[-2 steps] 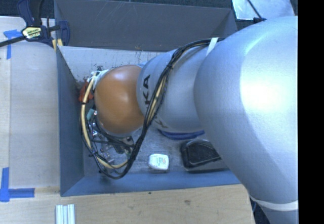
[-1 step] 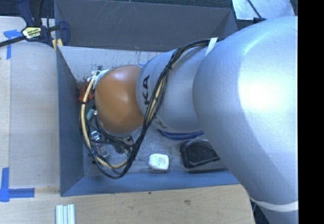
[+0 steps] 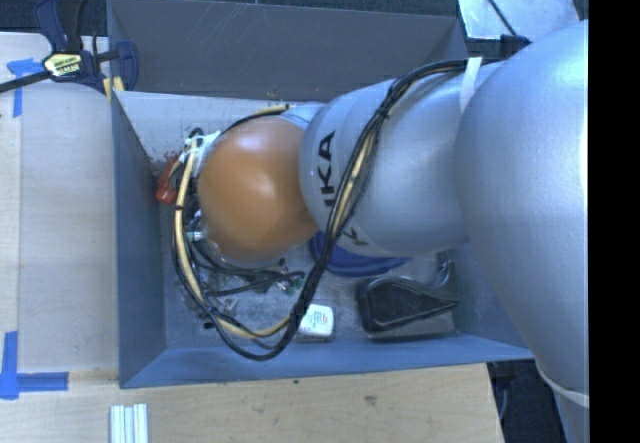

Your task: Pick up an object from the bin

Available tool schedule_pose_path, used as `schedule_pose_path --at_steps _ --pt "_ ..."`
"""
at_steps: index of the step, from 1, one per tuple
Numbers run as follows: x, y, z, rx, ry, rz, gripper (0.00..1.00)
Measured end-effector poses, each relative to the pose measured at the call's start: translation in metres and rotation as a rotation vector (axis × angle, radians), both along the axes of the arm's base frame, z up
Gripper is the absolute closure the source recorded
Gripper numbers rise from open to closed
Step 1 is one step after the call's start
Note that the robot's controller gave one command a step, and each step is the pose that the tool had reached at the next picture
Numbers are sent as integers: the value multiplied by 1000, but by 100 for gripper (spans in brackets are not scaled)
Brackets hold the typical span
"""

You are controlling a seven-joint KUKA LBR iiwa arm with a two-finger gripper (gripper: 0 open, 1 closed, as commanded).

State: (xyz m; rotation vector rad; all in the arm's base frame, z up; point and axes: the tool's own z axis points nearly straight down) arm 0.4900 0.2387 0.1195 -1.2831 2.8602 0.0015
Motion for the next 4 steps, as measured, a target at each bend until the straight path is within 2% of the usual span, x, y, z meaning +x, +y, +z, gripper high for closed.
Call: schedule_pose_path --at_steps 1,2,3,4 --pt "-1 0 -1 -1 3 -2 0" --pt "53 6 30 1 -1 -120 0" --pt "122 -37 -38 -4 2 -91 0" --pt "120 -33 -34 -1 3 -88 100"
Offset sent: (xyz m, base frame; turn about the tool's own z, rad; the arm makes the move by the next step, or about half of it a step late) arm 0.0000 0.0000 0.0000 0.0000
